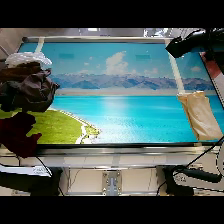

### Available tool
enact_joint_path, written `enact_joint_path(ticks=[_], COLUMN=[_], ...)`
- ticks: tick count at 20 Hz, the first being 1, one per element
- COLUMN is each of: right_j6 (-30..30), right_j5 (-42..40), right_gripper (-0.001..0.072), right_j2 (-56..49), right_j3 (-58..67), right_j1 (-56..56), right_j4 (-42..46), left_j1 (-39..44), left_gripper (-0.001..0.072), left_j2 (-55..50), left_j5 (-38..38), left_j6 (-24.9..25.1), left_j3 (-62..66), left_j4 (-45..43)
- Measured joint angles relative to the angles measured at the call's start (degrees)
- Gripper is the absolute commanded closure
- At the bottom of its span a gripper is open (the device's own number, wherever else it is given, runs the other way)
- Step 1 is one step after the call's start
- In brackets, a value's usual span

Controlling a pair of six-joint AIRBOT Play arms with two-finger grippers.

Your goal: Fold the shirts.

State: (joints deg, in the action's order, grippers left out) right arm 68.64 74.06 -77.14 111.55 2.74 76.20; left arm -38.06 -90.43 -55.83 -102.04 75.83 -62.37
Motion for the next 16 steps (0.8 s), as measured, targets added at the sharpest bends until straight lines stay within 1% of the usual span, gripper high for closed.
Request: enact_joint_path(ticks=[4,5,6,7,11,13,16], right_j6=[2.82,3.19,3.52,3.72,4.20,4.31,4.37], right_j5=[-0.09,-0.11,-0.13,-0.15,-0.20,-0.17,-0.11], right_gripper=[0.0135,0.0136,0.0136,0.0136,0.0136,0.0137,0.0137], right_j2=[0.00,0.00,0.00,0.00,0.00,0.11,1.03], right_j3=[0.00,0.00,0.00,0.00,0.00,-0.02,-0.02], right_j1=[0.00,0.00,0.00,0.00,0.00,0.00,0.00], right_j4=[-0.50,-0.94,-1.53,-2.27,-5.38,-6.58,-7.58], left_j1=[-0.15,-0.17,-0.17,-0.17,-0.20,-0.07,1.49], left_gripper=[0.0067,0.0180,0.0635,0.0699,0.0696,0.0696,0.0697], left_j2=[-5.66,-6.78,-7.61,-8.24,-8.66,-7.15,-2.36], left_j5=[3.32,4.13,4.94,5.60,5.53,3.02,-2.71], left_j6=[1.88,2.91,4.20,5.97,13.42,17.33,22.36], left_j3=[0.00,0.00,0.00,0.00,0.00,0.00,-0.02], left_j4=[8.63,10.86,12.85,14.97,24.76,29.31,33.46])
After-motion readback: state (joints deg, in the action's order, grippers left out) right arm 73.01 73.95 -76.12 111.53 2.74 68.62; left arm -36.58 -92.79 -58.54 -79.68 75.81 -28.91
